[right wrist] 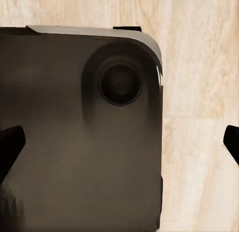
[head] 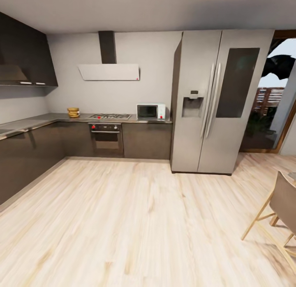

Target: In the kitchen, take the popcorn bag from the countertop, put it into the microwave, and heat it until the popcorn is cooked so the cooked popcorn ends up inside the bag.

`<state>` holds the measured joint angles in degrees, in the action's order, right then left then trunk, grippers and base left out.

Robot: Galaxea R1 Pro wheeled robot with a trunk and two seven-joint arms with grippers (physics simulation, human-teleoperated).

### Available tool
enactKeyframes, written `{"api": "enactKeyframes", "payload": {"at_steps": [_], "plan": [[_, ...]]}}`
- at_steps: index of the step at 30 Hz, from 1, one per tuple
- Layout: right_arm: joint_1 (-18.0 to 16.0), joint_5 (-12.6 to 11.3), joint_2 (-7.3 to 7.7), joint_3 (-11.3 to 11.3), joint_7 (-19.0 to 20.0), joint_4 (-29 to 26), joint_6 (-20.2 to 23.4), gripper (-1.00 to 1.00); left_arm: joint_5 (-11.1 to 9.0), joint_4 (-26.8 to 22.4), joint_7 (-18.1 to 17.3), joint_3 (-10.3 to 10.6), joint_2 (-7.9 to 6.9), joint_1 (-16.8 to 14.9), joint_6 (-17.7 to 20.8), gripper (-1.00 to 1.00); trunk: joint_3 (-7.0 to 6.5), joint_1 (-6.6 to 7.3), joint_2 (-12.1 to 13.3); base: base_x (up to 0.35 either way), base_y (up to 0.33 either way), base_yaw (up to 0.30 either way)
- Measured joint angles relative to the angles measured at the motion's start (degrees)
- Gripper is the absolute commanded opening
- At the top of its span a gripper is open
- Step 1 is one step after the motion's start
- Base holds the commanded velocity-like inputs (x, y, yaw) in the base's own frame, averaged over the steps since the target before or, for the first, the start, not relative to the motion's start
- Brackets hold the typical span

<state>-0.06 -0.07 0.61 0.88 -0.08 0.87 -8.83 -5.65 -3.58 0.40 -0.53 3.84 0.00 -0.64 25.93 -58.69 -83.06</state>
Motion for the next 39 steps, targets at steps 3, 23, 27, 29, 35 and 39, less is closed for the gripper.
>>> {"api": "enactKeyframes", "payload": {"at_steps": [3, 23, 27, 29, 35, 39], "plan": [[0.00, 0.05, 0.00, -0.01, 0.00, 0.00, 0.00, 1.00, 0.00, 0.00, 0.00, 0.00, 0.00, 0.00, 0.02, 1.00, 0.00, 0.00, 0.00, 0.319, 0.000, 0.000], [0.00, 0.03, 0.00, -0.01, 0.00, 0.00, 0.00, 1.00, 0.07, 0.00, 0.00, -0.07, 0.02, 0.00, 0.00, 1.00, 0.00, 0.00, 0.00, 0.319, 0.000, 0.000], [0.00, 0.02, 0.00, 0.00, 0.00, 0.00, 0.00, 1.00, 0.08, 0.00, 0.00, -0.08, 0.02, 0.00, 0.00, 1.00, 0.00, 0.00, 0.00, 0.319, 0.000, 0.000], [0.00, 0.03, 0.02, 0.00, 0.00, 0.00, 0.00, 1.00, 0.04, 0.00, 0.00, -0.08, 0.02, 0.00, 0.00, 1.00, 0.00, 0.00, 0.00, 0.319, 0.000, 0.000], [0.00, 0.02, 0.00, 0.00, 0.00, 0.00, 0.00, 1.00, 0.08, 0.00, 0.00, -0.08, 0.02, 0.00, 0.01, 1.00, 0.00, 0.00, 0.00, 0.319, 0.000, 0.000], [0.00, 0.03, 0.00, 0.00, 0.00, 0.00, 0.00, 1.00, 0.08, 0.00, 0.00, -0.07, 0.02, 0.00, 0.00, 1.00, 0.00, 0.00, 0.00, 0.319, 0.000, 0.000]]}}
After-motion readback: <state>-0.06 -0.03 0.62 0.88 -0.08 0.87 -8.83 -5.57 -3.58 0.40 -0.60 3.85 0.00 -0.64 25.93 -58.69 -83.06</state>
